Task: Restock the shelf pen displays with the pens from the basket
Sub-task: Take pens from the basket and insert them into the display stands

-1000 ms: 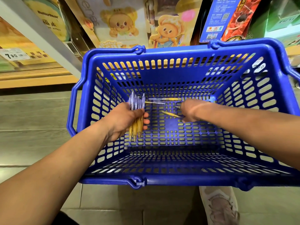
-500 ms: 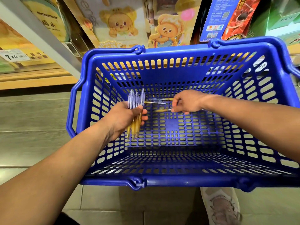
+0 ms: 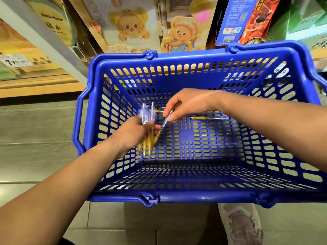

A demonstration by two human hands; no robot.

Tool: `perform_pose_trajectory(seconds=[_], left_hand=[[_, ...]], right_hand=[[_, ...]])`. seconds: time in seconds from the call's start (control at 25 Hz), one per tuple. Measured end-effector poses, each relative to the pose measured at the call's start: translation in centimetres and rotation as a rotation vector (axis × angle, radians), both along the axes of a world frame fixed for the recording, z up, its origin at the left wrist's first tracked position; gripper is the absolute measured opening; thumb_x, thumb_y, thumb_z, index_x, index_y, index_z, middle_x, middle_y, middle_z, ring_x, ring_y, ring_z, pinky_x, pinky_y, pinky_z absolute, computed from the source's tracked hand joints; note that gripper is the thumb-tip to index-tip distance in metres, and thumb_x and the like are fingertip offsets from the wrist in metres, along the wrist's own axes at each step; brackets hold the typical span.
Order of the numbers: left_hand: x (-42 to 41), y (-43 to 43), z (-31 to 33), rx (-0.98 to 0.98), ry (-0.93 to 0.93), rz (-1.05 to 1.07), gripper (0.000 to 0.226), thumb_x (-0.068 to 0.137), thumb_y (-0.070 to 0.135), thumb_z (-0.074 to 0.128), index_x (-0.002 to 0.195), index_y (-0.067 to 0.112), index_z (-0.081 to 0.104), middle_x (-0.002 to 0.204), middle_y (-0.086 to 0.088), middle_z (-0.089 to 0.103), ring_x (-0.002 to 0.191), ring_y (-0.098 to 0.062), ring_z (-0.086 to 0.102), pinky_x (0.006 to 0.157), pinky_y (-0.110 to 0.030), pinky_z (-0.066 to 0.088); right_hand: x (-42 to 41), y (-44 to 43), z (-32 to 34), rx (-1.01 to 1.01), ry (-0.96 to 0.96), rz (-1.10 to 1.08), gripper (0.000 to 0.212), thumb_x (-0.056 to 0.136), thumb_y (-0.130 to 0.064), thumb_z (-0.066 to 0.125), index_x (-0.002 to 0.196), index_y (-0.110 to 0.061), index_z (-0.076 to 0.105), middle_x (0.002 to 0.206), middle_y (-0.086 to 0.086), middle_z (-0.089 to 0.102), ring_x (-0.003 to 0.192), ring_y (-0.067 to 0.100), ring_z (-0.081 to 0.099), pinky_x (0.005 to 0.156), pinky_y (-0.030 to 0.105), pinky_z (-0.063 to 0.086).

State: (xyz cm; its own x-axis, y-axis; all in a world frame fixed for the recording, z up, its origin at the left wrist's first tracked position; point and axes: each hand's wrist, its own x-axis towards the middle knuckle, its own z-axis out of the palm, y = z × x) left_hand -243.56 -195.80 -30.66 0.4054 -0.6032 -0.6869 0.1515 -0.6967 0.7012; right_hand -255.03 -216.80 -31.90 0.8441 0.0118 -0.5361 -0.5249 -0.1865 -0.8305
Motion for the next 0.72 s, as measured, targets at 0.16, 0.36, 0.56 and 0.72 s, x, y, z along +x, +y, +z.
perform_pose_trajectory(seconds=[0.16,0.36,0.56,0.72], left_hand=[[-0.4,0.2,0.5,-0.035,0.131,0.008,0.021,0.107,0.017,0.050,0.115,0.005,0.065,0.099,-0.013,0.079,0.090,-0.026,0.077,0.080,-0.036,0.063],[-0.1,0.7,0.9,-0.112,0.244,0.067,0.022,0.103,0.009,0.055,0.123,0.007,0.062,0.110,-0.023,0.074,0.096,-0.035,0.074,0.086,-0.052,0.061],[0.0,0.8,1.1,-0.155,0.160,0.068,0.025,0.093,0.000,0.065,0.117,0.006,0.067,0.106,-0.016,0.076,0.093,-0.029,0.076,0.080,-0.040,0.063],[0.3,0.5,0.9,-0.167,0.169,0.129,0.026,0.090,0.000,0.068,0.115,0.006,0.070,0.102,-0.014,0.077,0.090,-0.027,0.076,0.075,-0.035,0.063]], right_hand=[[0.9,0.5,-0.4,0.297,0.033,-0.109,0.026,0.087,-0.008,0.077,0.112,-0.012,0.074,0.103,0.009,0.077,0.104,0.022,0.073,0.085,0.023,0.058],[2.0,1.3,-0.7,0.437,0.044,-0.168,0.034,0.088,-0.001,0.074,0.121,-0.005,0.066,0.114,0.014,0.074,0.111,0.025,0.070,0.092,0.029,0.057],[2.7,2.0,-0.4,0.433,0.055,-0.225,0.032,0.090,0.000,0.071,0.122,-0.003,0.065,0.116,0.012,0.074,0.110,0.022,0.071,0.090,0.028,0.058],[2.8,1.9,-0.4,0.456,0.043,-0.280,0.035,0.090,-0.006,0.073,0.124,-0.003,0.065,0.117,0.011,0.074,0.111,0.021,0.070,0.091,0.027,0.058]])
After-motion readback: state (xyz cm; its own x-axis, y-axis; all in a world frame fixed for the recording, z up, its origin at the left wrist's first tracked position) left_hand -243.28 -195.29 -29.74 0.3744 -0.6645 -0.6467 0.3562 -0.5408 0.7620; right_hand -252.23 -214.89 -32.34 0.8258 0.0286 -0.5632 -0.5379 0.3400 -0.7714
